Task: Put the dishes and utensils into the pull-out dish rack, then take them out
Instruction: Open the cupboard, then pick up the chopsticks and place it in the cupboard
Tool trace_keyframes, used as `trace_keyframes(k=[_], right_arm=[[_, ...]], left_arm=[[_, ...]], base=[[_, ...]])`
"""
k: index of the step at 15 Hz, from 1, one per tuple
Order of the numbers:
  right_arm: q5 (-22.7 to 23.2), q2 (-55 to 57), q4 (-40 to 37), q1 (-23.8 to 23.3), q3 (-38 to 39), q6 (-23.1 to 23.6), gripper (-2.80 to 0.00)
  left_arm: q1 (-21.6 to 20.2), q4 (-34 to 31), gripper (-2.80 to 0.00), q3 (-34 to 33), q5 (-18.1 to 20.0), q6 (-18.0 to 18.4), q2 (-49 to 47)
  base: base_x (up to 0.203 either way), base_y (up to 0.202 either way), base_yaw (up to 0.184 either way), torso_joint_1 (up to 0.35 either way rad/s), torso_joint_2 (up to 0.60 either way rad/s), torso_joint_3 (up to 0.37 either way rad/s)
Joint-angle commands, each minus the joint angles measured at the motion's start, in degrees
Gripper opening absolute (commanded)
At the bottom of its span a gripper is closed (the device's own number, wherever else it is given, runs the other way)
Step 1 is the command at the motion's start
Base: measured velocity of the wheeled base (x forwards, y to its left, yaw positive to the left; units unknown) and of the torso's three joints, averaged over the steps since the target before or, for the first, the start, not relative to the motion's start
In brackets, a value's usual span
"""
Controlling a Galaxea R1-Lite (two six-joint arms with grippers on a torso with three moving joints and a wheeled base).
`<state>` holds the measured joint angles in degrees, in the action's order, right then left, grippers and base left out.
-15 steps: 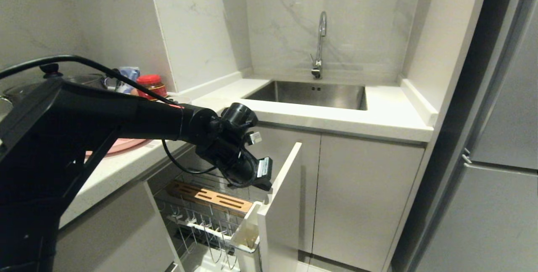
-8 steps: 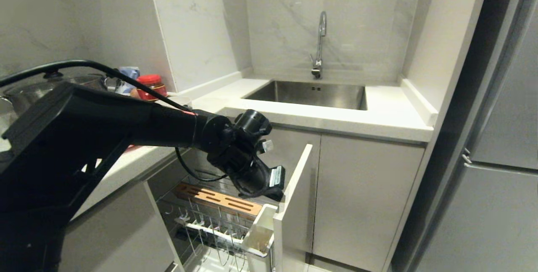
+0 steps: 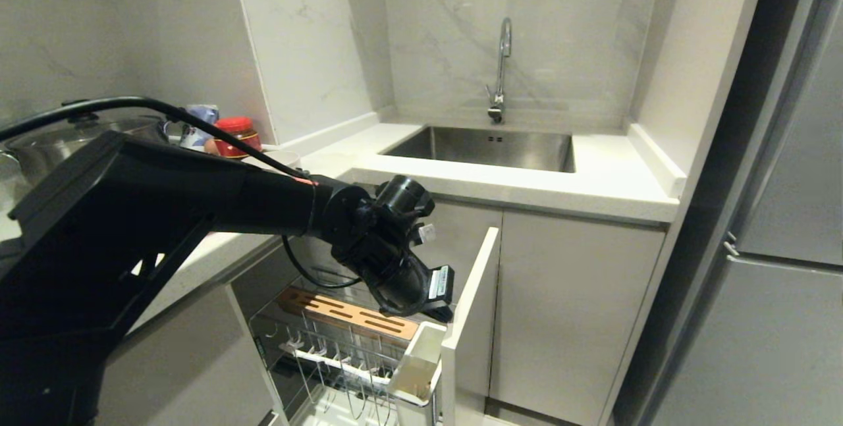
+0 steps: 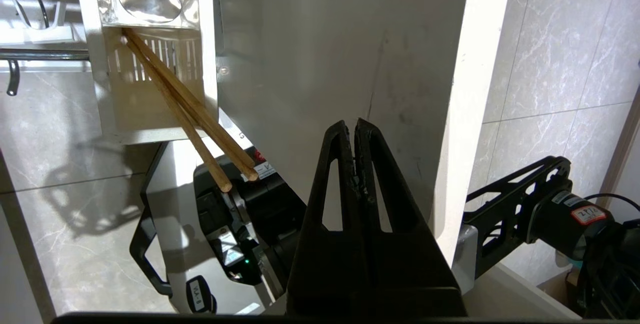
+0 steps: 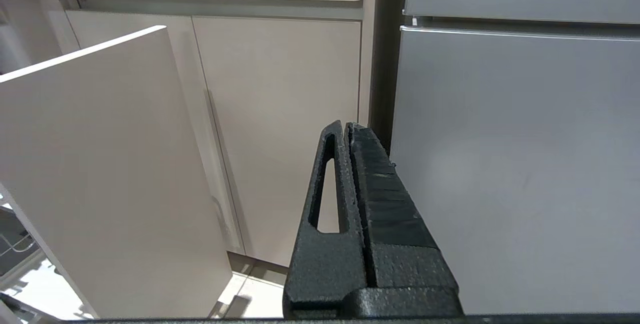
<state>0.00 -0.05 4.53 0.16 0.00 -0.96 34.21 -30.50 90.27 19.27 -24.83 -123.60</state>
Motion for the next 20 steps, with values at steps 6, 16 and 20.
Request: trace_keyframes(k=[6, 16, 20], right_arm=[[0.00, 0.05, 0.04, 0.02, 1.49, 0.00, -2.80], [0.00, 0.05, 0.04, 0.02, 1.49, 0.00, -2.80], [0.00, 0.05, 0.04, 0.02, 1.49, 0.00, -2.80]], left_arm=[[-9.13, -0.18, -2.80, 3.31, -1.56, -0.08, 9.93], [-17.16, 0.04, -2.80, 0.90, -7.30, 5.36, 48.23], [-21.36, -0.14, -2.80, -3.57, -8.86, 12.30, 65.62]], base=[[0.000, 0.000, 0.000, 0.000, 0.00, 0.000], [0.000, 0.000, 0.000, 0.000, 0.00, 0.000], [0.000, 0.000, 0.000, 0.000, 0.00, 0.000]])
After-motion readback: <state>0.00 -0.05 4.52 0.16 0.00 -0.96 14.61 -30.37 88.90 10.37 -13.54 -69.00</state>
